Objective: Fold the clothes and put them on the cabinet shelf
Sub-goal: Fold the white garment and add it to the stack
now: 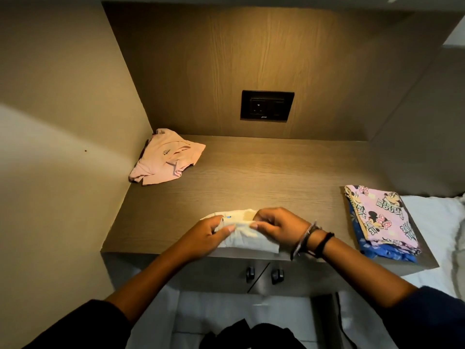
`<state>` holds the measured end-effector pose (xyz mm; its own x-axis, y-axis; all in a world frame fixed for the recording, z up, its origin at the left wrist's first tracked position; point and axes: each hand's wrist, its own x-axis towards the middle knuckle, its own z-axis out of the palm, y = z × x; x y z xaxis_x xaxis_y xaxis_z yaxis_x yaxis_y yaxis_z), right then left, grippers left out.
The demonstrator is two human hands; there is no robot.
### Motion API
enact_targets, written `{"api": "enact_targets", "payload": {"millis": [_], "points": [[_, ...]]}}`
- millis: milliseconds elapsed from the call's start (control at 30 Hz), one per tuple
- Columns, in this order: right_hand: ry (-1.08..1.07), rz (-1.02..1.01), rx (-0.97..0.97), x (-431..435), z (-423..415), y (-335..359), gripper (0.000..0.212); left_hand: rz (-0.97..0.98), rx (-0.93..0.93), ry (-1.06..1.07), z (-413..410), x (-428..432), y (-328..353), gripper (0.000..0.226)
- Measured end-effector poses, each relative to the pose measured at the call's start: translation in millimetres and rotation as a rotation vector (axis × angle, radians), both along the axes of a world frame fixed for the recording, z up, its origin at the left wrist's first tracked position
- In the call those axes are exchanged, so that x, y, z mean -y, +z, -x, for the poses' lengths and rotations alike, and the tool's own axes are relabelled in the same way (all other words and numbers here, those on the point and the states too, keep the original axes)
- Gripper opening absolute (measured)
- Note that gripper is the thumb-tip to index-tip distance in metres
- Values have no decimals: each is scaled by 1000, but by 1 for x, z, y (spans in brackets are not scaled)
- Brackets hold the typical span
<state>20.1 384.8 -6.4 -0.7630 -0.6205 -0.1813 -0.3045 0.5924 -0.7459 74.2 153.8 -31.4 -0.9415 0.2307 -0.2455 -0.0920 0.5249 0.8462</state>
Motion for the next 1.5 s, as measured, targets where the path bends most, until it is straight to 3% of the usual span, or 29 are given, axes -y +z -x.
{"api": "enact_targets", "payload": {"millis": [100,167,267,400,467,600,667,767,867,967,1067,1167,1267,1367,1500], "points": [[-110,21,129,18,20,-5,27,-26,25,216,10,-3,-1,27],[-170,-16,127,26,28,-14,27,23,45,323,13,-7,-5,21],[-186,-114,32,36,31,-25,26,110,40,444,10,-15,-10,17],[-148,-374,-272,43,29,-25,29,339,-29,503,4,-23,-12,26],[-113,-391,-399,42,26,-25,36,408,-60,529,5,-25,-11,31],[27,-441,-351,40,25,-27,64,587,-138,571,4,-29,-12,36],[27,-472,-296,44,28,-27,65,596,-153,615,3,-30,-10,39],[20,-479,-207,49,34,-25,54,454,-194,745,-1,-33,-7,45],[-5,-461,-90,47,32,-24,38,182,-220,912,-11,-46,-3,47],[-94,-324,38,39,24,-24,34,-62,72,1005,-16,-59,1,54],[-281,-40,185,22,16,-18,29,-208,388,1049,-8,-68,10,58],[-434,235,296,-5,9,-3,31,-576,500,843,6,-93,21,44],[-553,423,309,-42,4,15,23,-911,449,666,20,-131,32,34],[-700,510,243,-84,1,33,20,-980,397,517,37,-172,45,36],[-895,502,5,-150,-1,43,23,-921,424,304,63,-237,58,40]]}}
